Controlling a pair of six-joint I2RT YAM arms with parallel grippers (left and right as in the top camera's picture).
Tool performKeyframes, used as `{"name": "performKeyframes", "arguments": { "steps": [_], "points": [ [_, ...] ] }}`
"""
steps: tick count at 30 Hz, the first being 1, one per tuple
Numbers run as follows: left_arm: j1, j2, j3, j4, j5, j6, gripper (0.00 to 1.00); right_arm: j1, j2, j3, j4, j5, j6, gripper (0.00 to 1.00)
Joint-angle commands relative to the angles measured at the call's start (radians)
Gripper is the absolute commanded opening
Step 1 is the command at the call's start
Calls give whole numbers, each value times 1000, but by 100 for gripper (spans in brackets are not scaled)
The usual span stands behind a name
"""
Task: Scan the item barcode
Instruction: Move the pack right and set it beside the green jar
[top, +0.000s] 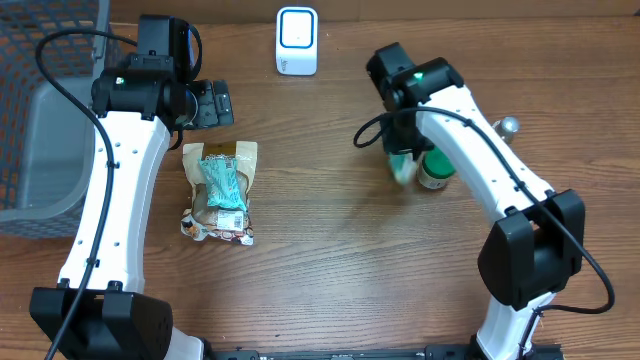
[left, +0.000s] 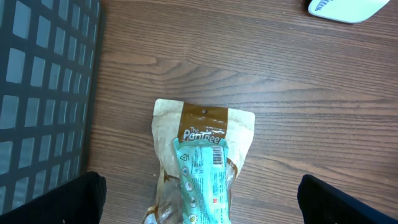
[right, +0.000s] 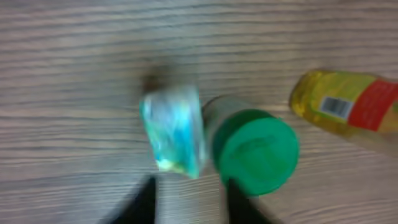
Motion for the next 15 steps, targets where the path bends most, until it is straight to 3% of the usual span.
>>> {"name": "performKeyframes", "arguments": {
  "steps": [1, 2, 15],
  "points": [
    [-7, -3, 19, 3, -9, 19, 100, -26, -7, -29, 5, 10, 24, 87],
    [-7, -3, 19, 3, -9, 19, 100, -32, -7, -36, 7, 10, 24, 100],
    [-7, -3, 19, 3, -9, 19, 100, -55, -118, 34, -40, 126, 58, 100]
  ]
}}
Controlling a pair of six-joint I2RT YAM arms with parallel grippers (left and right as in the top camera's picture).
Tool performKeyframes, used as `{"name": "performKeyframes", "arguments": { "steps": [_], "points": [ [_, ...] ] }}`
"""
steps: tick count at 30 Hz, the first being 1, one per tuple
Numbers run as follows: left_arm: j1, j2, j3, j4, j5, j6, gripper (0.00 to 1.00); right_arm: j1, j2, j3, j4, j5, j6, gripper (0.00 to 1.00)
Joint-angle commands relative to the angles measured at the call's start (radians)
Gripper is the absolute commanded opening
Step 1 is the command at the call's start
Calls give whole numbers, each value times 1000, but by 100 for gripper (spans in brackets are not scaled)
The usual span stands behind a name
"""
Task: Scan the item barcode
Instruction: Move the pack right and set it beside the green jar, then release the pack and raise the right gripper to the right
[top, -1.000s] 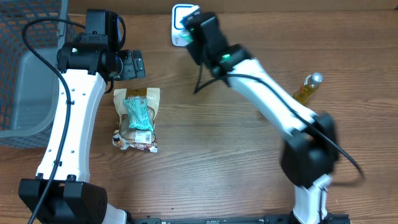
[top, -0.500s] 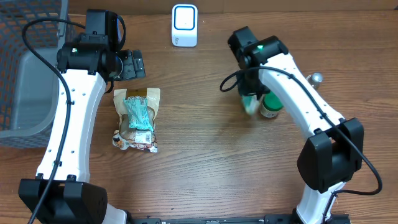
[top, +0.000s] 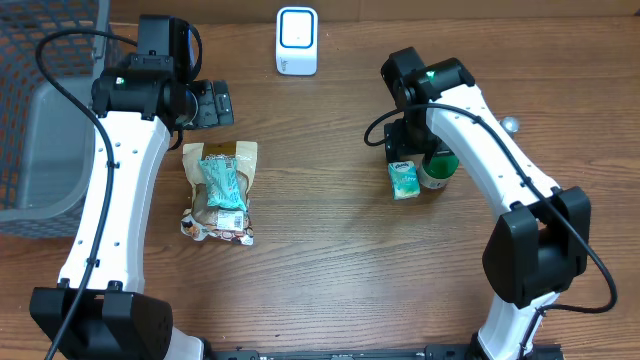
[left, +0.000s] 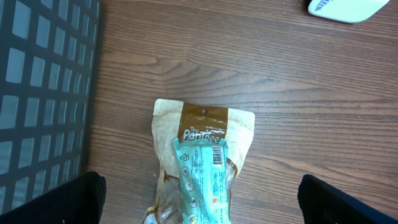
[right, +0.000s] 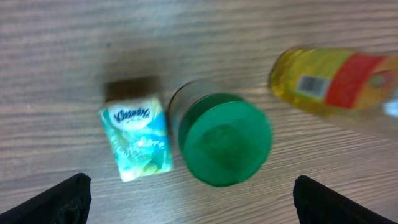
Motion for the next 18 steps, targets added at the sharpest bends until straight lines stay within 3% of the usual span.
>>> {"name": "performKeyframes", "arguments": {
  "steps": [1, 4, 8, 18],
  "points": [
    [-7, -3, 19, 4, -9, 19, 100, -21, -129, 68, -7, 136, 58, 100],
    [-7, -3, 19, 4, -9, 19, 100, -81, -199, 76, -9, 214, 110, 100],
    [-7, -3, 19, 4, -9, 19, 100, -222, -257, 76, -11, 163, 109, 100],
    [2, -3, 19, 4, -9, 19, 100, -470, -257, 72, -10, 115, 108, 100]
  ]
}}
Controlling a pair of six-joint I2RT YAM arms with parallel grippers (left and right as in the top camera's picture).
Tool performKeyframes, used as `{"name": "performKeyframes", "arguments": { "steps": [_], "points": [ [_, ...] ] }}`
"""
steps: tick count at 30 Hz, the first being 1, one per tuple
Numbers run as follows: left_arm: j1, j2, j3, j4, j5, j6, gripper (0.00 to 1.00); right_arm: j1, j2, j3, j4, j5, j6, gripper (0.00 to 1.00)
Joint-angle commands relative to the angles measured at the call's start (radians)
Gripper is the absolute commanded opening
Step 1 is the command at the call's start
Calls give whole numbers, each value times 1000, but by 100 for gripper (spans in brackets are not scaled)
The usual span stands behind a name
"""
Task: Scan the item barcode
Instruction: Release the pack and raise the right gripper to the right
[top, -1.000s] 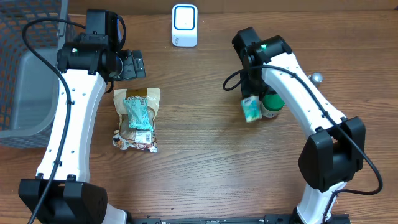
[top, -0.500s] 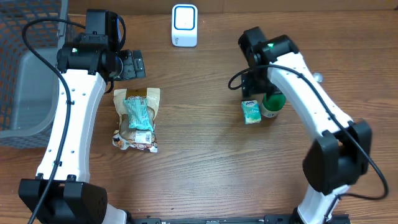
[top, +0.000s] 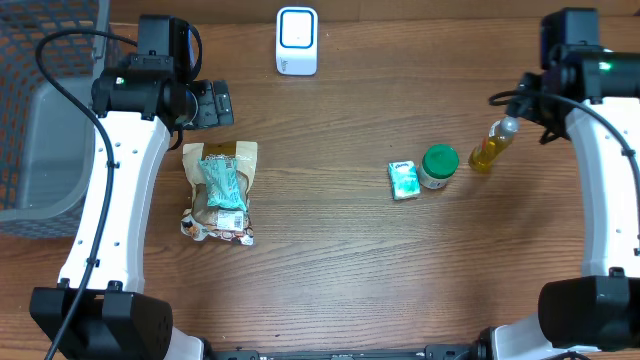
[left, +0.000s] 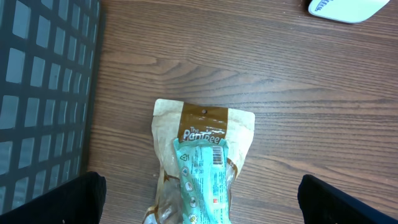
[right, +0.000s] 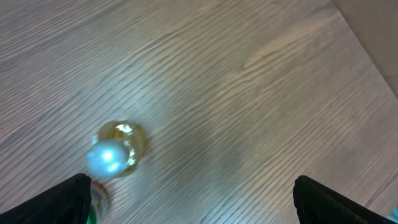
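Note:
A teal tissue pack lies mid-table beside a green-lidded jar and a yellow bottle with a pale cap. At the back edge stands the white scanner. My right gripper is open and empty over bare wood at the far right, with the bottle at its left finger. A brown snack bag with a teal packet on it lies below my left gripper, which is open and empty.
A grey mesh basket fills the left edge, close to the left arm. The table's right edge runs just beyond the right gripper. Bare wood lies between the snack bag and the tissue pack.
My right gripper has moved from above the tissue pack and jar to the far right back, past the bottle. The pack, jar and bottle stay put. The left arm has not moved.
First my right gripper was low over the tissue pack beside the jar, its fingers close together. Then the pack lay on the table with the gripper open above it. Now the gripper is off to the right. The left arm stayed over the snack bag.

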Motion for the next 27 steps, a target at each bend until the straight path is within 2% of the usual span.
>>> {"name": "performKeyframes", "arguments": {
  "steps": [1, 27],
  "points": [
    [8, -3, 19, 4, -9, 19, 100, -45, 0, 8, 2, -10, 11, 100],
    [8, -3, 19, 4, -9, 19, 100, -66, 0, 8, 2, -10, 11, 100]
  ]
}}
